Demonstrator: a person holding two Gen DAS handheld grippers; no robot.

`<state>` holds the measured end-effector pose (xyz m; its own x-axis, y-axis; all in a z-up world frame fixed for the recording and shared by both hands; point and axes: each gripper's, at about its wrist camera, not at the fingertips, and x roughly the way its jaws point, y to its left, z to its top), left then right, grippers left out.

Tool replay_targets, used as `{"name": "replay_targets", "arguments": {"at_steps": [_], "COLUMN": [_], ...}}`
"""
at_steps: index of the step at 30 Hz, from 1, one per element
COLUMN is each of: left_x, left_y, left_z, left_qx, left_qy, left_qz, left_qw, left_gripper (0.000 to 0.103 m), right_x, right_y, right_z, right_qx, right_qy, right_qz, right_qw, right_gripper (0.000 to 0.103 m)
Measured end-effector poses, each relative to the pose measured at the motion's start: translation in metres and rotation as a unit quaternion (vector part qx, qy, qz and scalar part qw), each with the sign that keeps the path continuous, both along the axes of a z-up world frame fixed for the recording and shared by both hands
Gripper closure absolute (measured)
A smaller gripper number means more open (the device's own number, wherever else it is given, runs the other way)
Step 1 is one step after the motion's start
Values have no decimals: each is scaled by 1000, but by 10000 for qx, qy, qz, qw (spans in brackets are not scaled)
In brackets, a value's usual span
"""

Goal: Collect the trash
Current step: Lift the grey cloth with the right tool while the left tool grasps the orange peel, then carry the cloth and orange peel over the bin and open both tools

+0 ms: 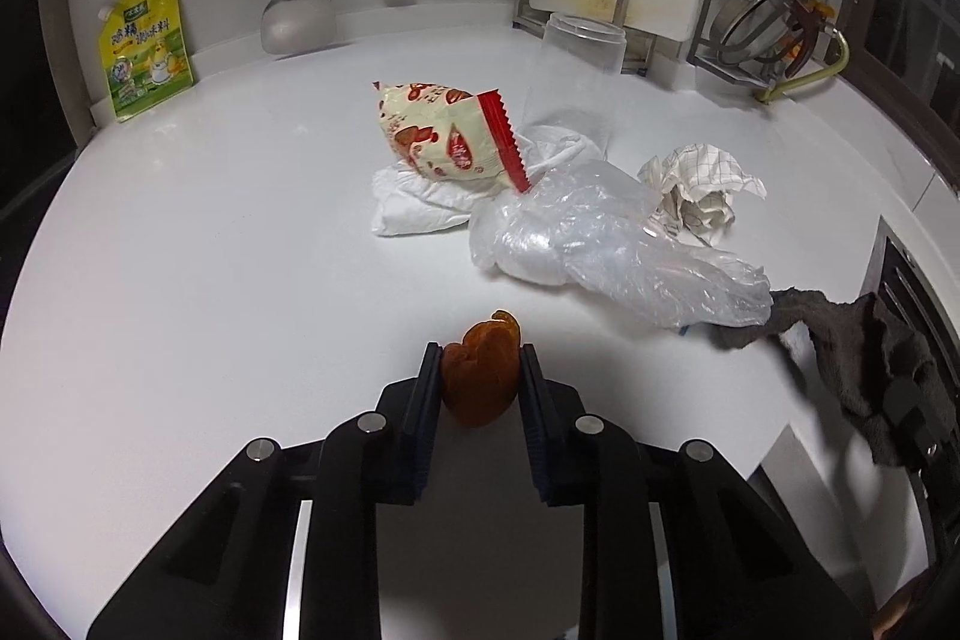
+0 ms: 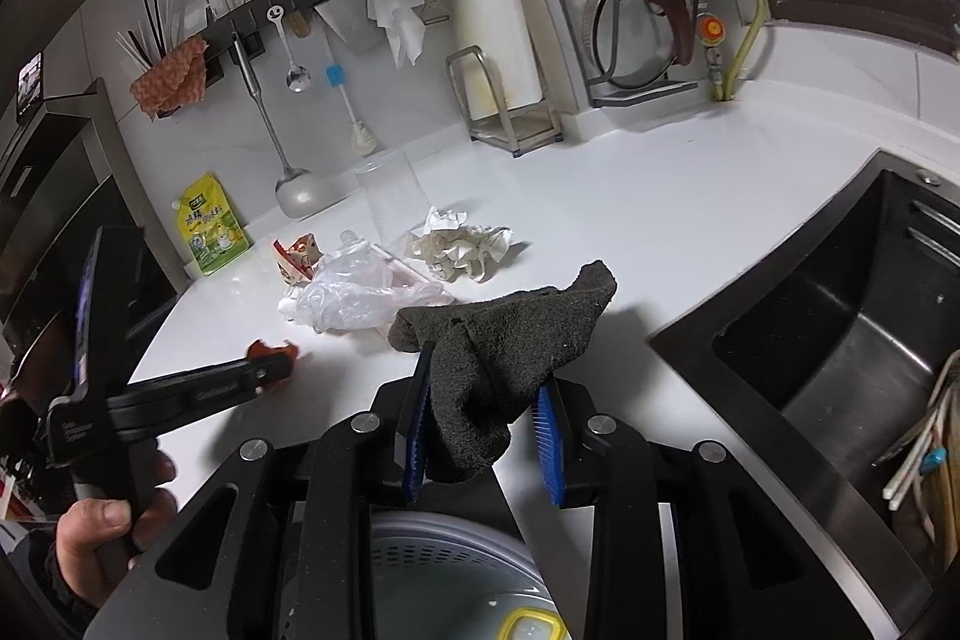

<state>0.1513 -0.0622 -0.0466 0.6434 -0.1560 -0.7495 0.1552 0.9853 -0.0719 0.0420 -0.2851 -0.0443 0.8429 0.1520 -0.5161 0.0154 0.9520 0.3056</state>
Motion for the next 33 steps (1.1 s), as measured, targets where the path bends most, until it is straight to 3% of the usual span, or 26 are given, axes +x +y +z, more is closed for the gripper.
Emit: {"name": "replay_targets", "arguments": {"at_steps": [12, 25, 33], "left_x": [-64, -110, -135], "left_y": [-4, 0, 5], "left_z": [16, 18, 19], "left_qx": [301, 179, 147], "left_qy": [-446, -508, -569], "left_qz": [-370, -602, -698], "left_qw": [9979, 9967, 9958], "left_gripper": [78, 78, 78], "right_x": [-42, -88, -110], "right_y": [20, 36, 55], "right_z": [6, 26, 15], "right_qx": [-232, -494, -434], "right_qy": [41, -120, 52], "right_qz": [-113, -235, -122], "right_qw": [9997, 9984, 9990], "right_gripper": [75, 75, 75]}}
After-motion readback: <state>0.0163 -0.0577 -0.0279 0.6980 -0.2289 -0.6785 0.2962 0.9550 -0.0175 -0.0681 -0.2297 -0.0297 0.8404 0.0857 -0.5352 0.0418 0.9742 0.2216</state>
